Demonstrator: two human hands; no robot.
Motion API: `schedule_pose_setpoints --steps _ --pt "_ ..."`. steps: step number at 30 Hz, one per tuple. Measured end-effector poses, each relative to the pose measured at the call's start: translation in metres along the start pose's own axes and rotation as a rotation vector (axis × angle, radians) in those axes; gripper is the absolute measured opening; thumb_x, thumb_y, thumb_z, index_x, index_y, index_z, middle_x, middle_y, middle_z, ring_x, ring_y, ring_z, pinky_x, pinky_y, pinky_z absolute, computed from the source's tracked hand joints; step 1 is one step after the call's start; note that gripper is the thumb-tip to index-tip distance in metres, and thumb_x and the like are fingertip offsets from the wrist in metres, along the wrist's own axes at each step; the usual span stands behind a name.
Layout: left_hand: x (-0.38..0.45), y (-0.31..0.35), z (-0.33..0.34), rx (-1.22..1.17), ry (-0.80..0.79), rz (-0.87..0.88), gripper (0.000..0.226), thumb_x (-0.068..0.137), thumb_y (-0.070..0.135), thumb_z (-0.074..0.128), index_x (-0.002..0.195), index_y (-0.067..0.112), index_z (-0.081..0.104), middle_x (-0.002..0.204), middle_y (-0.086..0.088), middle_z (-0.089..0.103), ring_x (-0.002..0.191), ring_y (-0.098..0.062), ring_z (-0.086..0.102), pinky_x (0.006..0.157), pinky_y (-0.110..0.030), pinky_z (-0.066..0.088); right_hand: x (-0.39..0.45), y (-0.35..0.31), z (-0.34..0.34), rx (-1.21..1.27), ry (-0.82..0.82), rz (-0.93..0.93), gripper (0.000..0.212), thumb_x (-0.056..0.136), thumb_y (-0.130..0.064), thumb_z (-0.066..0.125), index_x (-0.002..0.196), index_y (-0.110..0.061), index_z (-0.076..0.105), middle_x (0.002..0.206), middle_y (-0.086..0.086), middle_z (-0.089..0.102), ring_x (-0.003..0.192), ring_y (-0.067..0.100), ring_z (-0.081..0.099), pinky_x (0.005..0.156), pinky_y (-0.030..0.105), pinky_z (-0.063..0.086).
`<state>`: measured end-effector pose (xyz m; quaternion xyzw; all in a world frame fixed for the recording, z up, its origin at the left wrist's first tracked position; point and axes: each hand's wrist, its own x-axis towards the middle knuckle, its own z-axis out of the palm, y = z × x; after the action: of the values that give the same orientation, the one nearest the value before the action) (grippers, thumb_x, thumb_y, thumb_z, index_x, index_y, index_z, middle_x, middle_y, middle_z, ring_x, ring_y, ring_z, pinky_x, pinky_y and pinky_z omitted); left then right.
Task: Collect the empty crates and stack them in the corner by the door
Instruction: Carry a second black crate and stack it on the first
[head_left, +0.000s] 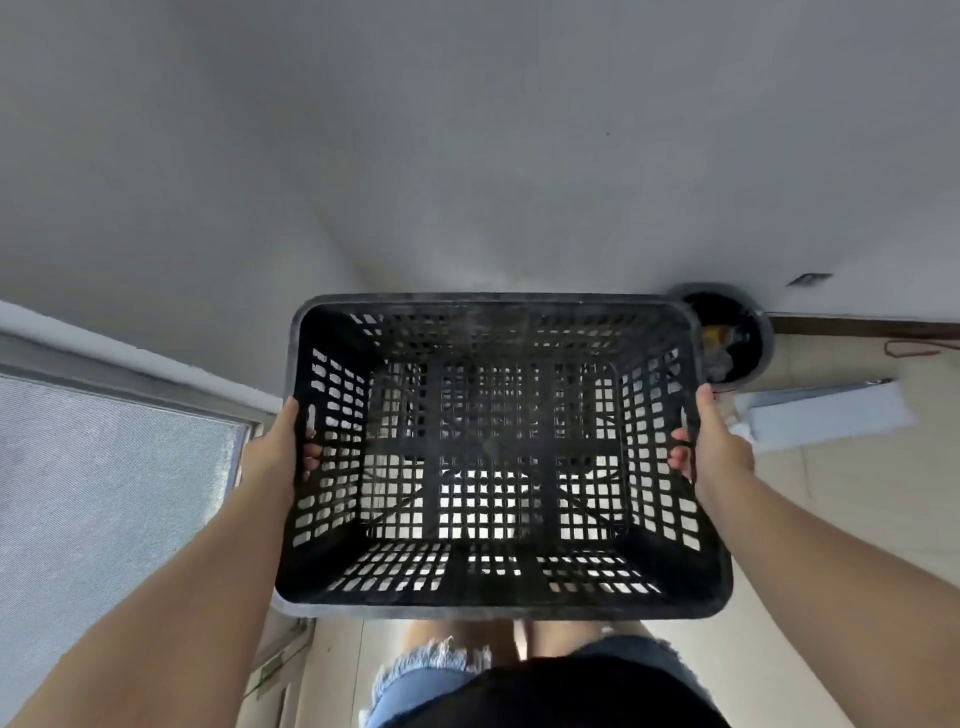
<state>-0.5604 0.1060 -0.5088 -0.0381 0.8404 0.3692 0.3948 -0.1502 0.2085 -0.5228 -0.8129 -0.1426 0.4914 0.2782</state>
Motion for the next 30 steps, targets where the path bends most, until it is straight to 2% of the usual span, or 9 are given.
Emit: schedule_pose_setpoints --steps 7,12,14,17,20,24,28,30 --pt "0.075 0.013 0.060 0.039 0.014 -0.084 0.045 0.087 0.052 0.059 0.071 0.010 0.061 0.064 -0.007 0.058 0.052 -0.017 0.049 0.055 -0.028 0.041 0.072 -0.016 0.053 -0.051 0.010 0.065 0.058 0.083 -0.066 0.058 0.085 -0.008 0.058 0.076 0.001 0.061 0.051 0.012 0.050 0.034 0.014 0.044" --pt "0.132 0.005 0.097 0.049 0.013 -0.120 0.045 0.086 0.053 0.058 0.074 0.010 0.063 0.063 -0.006 0.060 0.053 -0.017 0.050 0.059 -0.029 0.045 0.127 -0.011 0.095 -0.109 0.032 0.086 0.063 0.083 -0.067 0.056 0.092 -0.005 0.061 0.077 0.002 0.062 0.053 0.012 0.051 0.039 0.016 0.048" --pt "0.153 0.001 0.109 0.037 0.013 -0.120 0.044 0.087 0.051 0.059 0.073 0.010 0.063 0.062 -0.007 0.060 0.052 -0.018 0.050 0.058 -0.029 0.045 0.147 -0.006 0.111 -0.142 0.026 0.091 0.064 0.084 -0.069 0.052 0.089 -0.006 0.061 0.076 0.002 0.061 0.054 0.012 0.052 0.049 0.020 0.051" --pt "0.178 -0.006 0.125 0.029 0.004 -0.155 0.044 0.088 0.051 0.059 0.075 0.009 0.063 0.064 -0.007 0.060 0.053 -0.017 0.051 0.060 -0.028 0.047 0.174 0.001 0.130 -0.201 0.037 0.110 0.070 0.083 -0.075 0.045 0.078 -0.007 0.061 0.062 0.006 0.058 0.052 0.017 0.055 0.062 0.025 0.048" --pt "0.197 -0.010 0.140 0.035 0.006 -0.173 0.044 0.088 0.051 0.058 0.076 0.009 0.063 0.065 -0.007 0.059 0.054 -0.017 0.051 0.062 -0.029 0.048 0.194 0.005 0.145 -0.216 0.059 0.112 0.071 0.083 -0.076 0.043 0.071 -0.008 0.060 0.051 0.004 0.056 0.048 0.017 0.056 0.063 0.025 0.047" --pt "0.217 -0.014 0.155 0.072 0.007 -0.166 0.045 0.087 0.053 0.057 0.075 0.011 0.063 0.065 -0.006 0.060 0.054 -0.018 0.052 0.068 -0.032 0.048 0.211 0.011 0.158 -0.215 0.088 0.112 0.070 0.083 -0.076 0.043 0.069 -0.009 0.057 0.039 0.000 0.055 0.032 0.012 0.054 0.057 0.024 0.044" --pt "0.228 -0.017 0.159 0.074 0.013 -0.137 0.045 0.086 0.054 0.055 0.075 0.011 0.064 0.063 -0.006 0.059 0.053 -0.018 0.049 0.065 -0.032 0.045 0.216 0.016 0.164 -0.201 0.118 0.096 0.068 0.083 -0.075 0.045 0.072 -0.008 0.057 0.066 0.004 0.058 0.050 0.016 0.052 0.047 0.020 0.039" --pt "0.230 -0.019 0.159 0.065 0.003 -0.132 0.045 0.087 0.054 0.055 0.075 0.011 0.064 0.064 -0.006 0.059 0.053 -0.017 0.049 0.063 -0.030 0.045 0.215 0.016 0.165 -0.192 0.122 0.099 0.068 0.083 -0.074 0.048 0.076 -0.007 0.058 0.072 0.004 0.059 0.052 0.016 0.051 0.040 0.018 0.041"
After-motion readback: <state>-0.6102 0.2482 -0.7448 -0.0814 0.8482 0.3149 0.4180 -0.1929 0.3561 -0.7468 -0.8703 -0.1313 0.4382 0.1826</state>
